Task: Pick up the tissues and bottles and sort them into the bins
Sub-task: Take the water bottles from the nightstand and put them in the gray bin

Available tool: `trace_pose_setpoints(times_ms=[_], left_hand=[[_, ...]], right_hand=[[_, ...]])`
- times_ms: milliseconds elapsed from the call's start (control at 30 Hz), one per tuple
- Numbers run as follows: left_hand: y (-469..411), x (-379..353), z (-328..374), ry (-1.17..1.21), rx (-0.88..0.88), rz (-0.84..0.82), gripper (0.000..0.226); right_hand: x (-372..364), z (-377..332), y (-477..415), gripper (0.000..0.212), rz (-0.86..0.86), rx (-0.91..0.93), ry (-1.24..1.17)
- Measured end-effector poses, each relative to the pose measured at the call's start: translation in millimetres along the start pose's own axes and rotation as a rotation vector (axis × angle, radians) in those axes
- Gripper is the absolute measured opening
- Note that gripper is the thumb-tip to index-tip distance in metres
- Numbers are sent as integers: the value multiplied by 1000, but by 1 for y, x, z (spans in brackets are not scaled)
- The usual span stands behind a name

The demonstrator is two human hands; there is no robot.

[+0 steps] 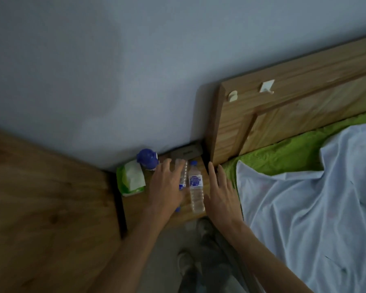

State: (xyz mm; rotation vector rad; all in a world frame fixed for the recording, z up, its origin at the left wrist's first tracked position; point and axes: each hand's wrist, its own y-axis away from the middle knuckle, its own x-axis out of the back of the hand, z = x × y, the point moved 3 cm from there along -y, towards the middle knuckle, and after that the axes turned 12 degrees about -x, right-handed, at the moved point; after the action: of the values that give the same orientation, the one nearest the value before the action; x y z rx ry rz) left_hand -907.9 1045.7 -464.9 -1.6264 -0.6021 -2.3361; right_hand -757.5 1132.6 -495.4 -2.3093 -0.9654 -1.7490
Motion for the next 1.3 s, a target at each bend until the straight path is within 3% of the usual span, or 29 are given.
trace_pose_setpoints(times_ms=[167,300,433,567,700,900,1067,1300], left_hand=[[-31,-96,-41,59,89,-52,112],[-35,-168,-63,264,217,-87,119],[-38,-210,-73,369,244,-21,122],[-37,-235,-77,375,243,4,125],[-39,-242,-78,421,269,28,127],[-34,-234,-76,432,239,57,115],[-26,-213,-69,442,209,84,117],[15,-137,-34,546,208,170,109]], right_hand=[[-91,18,-47,90,-89,-25,37],[-155,31,-72,100,-202,-106,10],[-203,38,-94,96,-285,-78,17],[-215,41,-100,105,-344,-98,-9],[-208,33,-102,96,-296,-91,-82],[-204,33,-102,116,-279,-97,-88],[-187,36,-79,106,-215,-59,-141],[-104,3,-16,114,-134,-95,-280]])
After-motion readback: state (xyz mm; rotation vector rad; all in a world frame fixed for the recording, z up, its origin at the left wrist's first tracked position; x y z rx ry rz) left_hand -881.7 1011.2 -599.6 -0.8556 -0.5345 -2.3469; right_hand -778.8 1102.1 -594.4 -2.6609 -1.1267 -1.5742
